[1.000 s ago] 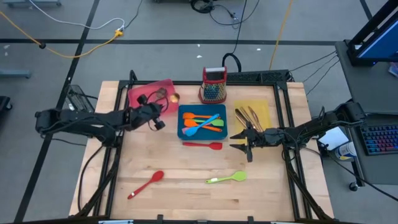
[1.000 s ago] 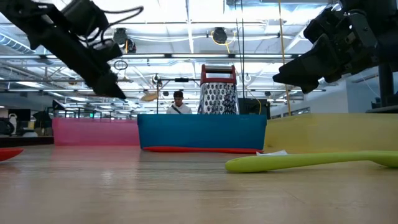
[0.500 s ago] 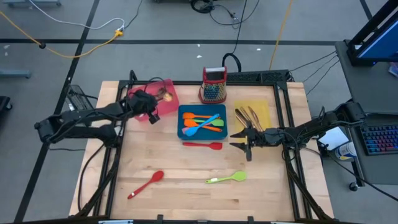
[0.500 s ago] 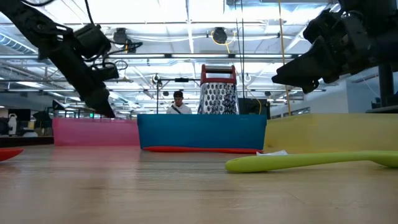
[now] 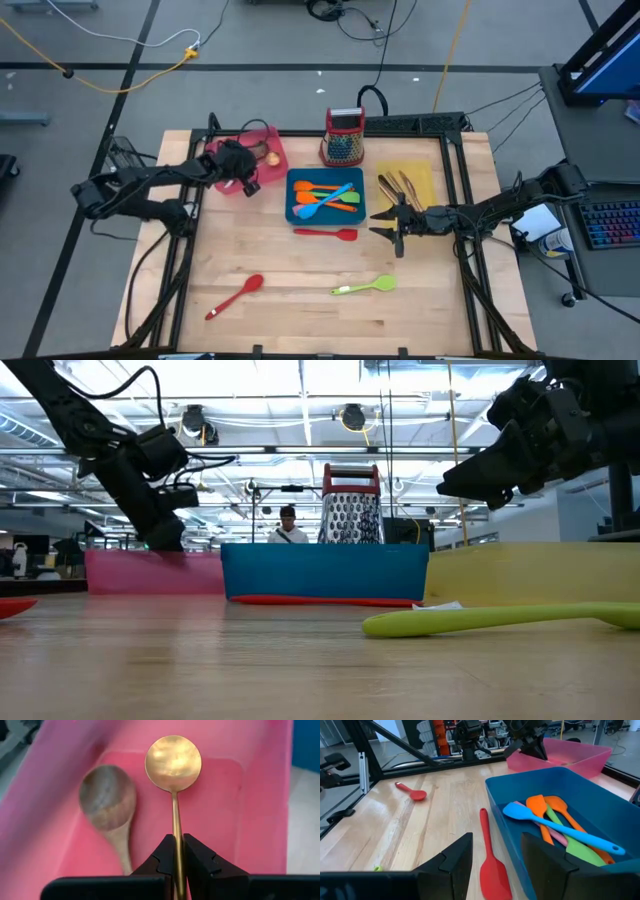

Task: Pick & Place Kitchen Items
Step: Put the golden serving spoon into the pink bin, then put the orange serving spoon into the pink bin

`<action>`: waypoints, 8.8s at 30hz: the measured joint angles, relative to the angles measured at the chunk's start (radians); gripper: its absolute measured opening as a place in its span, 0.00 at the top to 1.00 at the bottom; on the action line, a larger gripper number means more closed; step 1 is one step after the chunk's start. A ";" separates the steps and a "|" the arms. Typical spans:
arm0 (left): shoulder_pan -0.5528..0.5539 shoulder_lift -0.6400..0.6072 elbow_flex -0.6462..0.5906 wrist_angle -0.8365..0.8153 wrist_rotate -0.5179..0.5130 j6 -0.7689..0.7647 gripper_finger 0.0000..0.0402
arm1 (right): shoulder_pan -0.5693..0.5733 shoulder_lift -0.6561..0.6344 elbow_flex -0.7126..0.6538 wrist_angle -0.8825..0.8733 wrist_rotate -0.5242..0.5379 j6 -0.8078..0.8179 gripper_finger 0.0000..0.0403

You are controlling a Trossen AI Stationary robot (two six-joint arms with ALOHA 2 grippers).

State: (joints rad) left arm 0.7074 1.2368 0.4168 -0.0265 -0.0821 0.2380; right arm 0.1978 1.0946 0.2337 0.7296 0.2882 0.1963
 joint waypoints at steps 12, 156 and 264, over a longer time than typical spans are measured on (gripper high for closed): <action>0.027 0.001 -0.002 0.027 0.018 0.004 0.95 | 0.000 0.000 0.000 -0.003 -0.001 -0.001 0.60; -1.311 0.053 0.377 -0.492 -0.183 -1.099 0.81 | 0.000 0.000 -0.038 -0.027 -0.001 0.001 0.60; -0.926 -0.081 0.377 -0.675 -0.549 -0.658 0.91 | 0.000 0.000 -0.038 0.038 0.003 0.001 0.60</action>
State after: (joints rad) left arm -0.2182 1.1558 0.7933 -0.7018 -0.6312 -0.4202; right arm 0.1982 1.0943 0.1959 0.7679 0.2913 0.1973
